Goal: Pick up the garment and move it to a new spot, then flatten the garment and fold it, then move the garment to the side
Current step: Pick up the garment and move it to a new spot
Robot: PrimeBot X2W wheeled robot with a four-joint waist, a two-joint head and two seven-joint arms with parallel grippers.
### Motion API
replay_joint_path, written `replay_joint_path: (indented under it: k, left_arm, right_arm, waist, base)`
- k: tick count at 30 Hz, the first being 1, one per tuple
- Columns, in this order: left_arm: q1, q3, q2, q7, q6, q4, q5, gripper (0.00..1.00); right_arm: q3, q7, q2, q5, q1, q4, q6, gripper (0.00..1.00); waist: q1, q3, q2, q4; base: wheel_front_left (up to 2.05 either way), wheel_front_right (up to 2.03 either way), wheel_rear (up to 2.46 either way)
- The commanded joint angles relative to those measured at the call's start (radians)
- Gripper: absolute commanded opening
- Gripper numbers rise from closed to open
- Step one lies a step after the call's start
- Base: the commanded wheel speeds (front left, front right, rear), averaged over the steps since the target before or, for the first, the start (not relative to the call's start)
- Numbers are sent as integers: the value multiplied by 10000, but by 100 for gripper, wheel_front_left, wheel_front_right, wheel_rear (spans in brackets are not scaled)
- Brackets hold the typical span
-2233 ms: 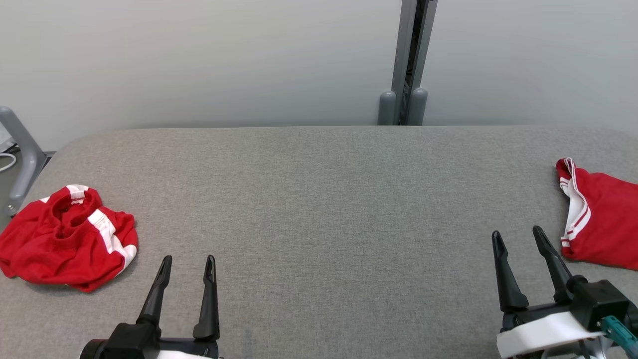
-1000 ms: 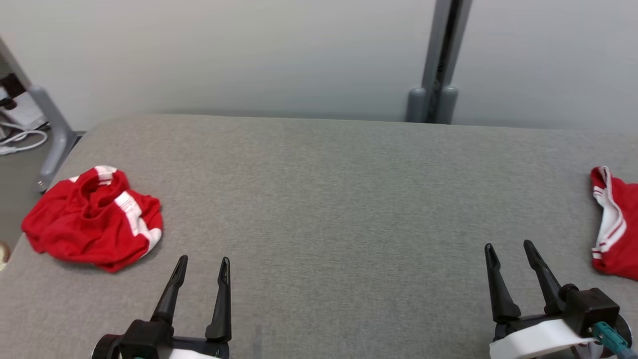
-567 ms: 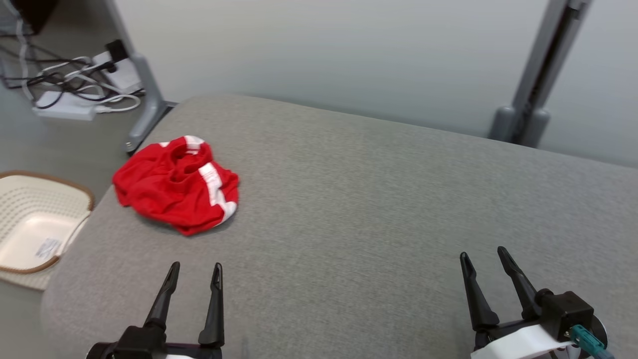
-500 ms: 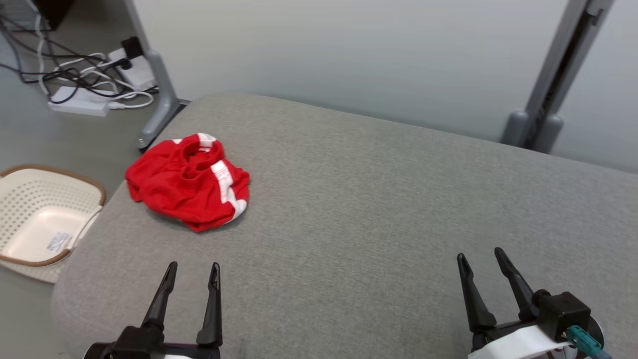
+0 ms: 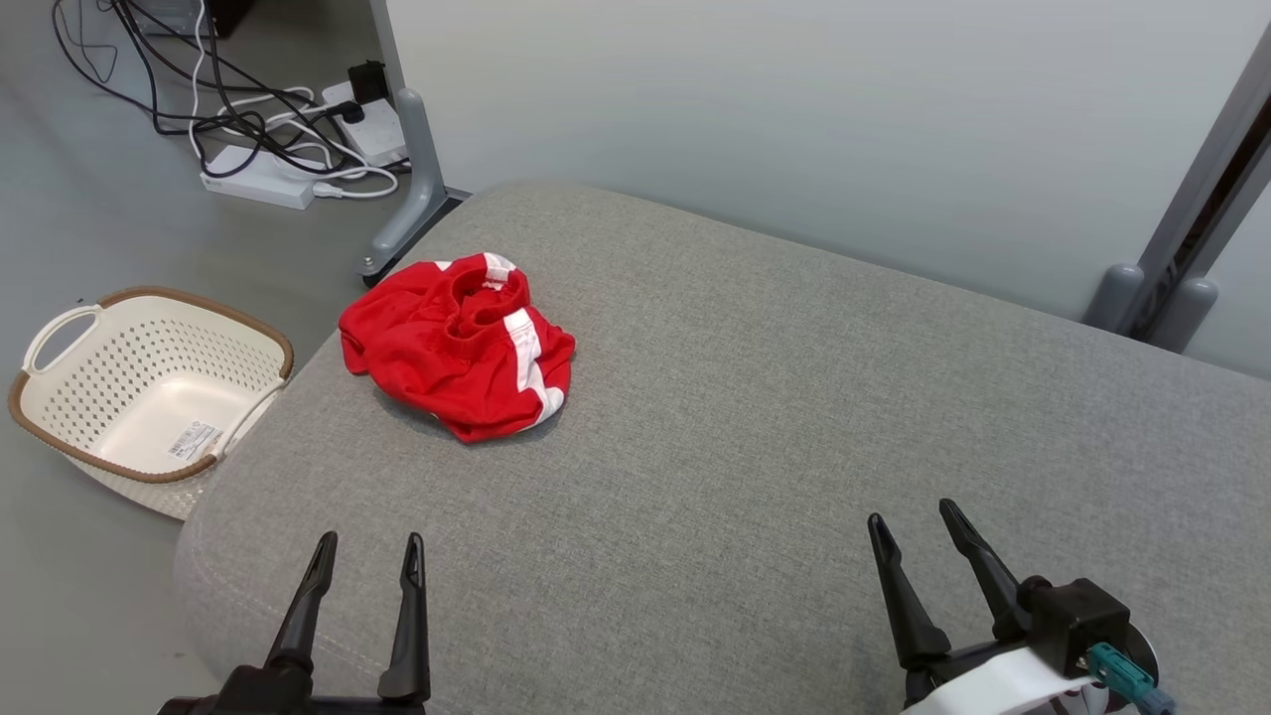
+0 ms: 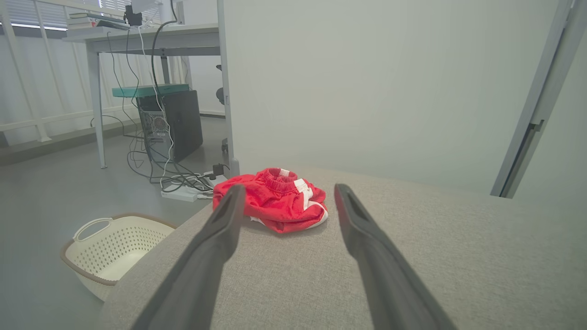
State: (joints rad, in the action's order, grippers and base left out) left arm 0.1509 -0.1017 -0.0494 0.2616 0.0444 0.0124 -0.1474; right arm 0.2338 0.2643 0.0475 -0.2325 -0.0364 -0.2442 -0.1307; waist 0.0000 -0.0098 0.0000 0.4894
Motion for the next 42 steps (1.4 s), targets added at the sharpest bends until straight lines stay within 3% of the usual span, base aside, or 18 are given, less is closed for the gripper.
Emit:
replay_joint_path:
  k: [1,10,15,18,21,27,34,42]
  left_arm:
    - [42,-6,-27,33,68,-48,102,100]
    - [171,154,-31,31,197,-207,-79,100]
    - [-88,280,-29,33,94,856,-560,100]
    - [-431,387,-35,33,-118,1255,-645,100]
    - [-964,498,-71,33,-681,1377,-684,100]
    - [-2520,876,-527,-21,-1317,1986,-1123,100]
    - [-5227,1087,-1274,-1677,-1463,3485,-1598,100]
    - [-7552,1403,-1742,-2505,-1577,5976,-2345,100]
  right_arm:
    - [18,10,66,-66,-145,-64,-2,100]
    - [102,10,64,-454,-341,-177,-2,100]
    - [6,10,65,-194,-155,-63,-2,100]
    - [-168,10,130,-26,8,123,-2,100]
    - [-286,10,250,158,22,389,-2,100]
    - [-104,-6,741,471,-337,875,-2,100]
    - [113,-493,1341,845,-883,1846,-2,100]
    - [390,-1060,1721,973,-1291,2955,-2,100]
  waist:
    - [0,0,0,9]
    - [0,-93,0,-27]
    - [0,-25,0,-105]
    - [0,138,0,-144]
    - [0,487,0,-200]
    - [0,1538,0,-618]
    - [0,2953,0,-1103]
    - [0,3986,0,-1661]
  base:
    - [0,0,0]
    - [0,0,0]
    - [0,0,0]
    - [0,0,0]
    - [0,0,0]
    - [0,0,0]
    - [0,0,0]
    - [0,0,0]
